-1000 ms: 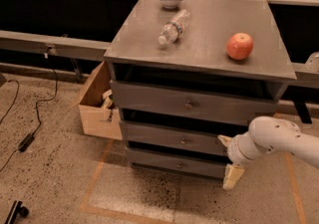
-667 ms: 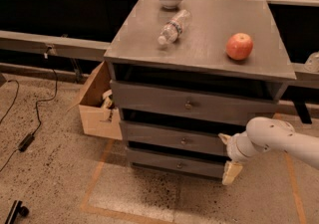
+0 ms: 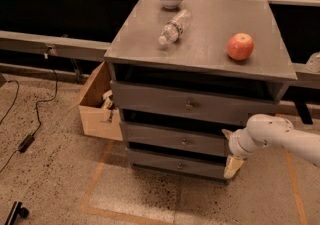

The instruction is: Open middle drawer

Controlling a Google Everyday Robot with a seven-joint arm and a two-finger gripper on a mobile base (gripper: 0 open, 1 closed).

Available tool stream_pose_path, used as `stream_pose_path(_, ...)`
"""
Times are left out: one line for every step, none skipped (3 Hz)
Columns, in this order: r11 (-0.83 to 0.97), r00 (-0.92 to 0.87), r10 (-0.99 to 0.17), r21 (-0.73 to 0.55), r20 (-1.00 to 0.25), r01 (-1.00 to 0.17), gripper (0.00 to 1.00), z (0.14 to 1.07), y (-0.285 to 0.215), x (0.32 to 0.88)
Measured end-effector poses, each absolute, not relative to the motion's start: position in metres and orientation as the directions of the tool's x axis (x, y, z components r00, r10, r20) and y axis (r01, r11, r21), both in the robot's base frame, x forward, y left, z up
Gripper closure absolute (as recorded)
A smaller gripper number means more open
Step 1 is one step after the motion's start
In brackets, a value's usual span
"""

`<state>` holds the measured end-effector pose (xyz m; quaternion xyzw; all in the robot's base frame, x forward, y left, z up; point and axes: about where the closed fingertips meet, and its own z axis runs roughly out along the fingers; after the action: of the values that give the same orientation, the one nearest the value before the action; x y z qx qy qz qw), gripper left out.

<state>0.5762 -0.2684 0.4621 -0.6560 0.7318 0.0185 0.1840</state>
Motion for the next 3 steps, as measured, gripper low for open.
stream_pose_path(0.146,-0.078,-0.953,-0.222,-0.291,-0.964,0.0,0.457,-0.275,0.59)
stream_pose_path(0.153,-0.087,-0.955,-0.222,-0.284,-0.963,0.0,0.448,-0.28,0.6)
stream_pose_path(0.162,-0.097,-0.954,-0.215,-0.283,-0.963,0.0,0.439,-0.281,0.607)
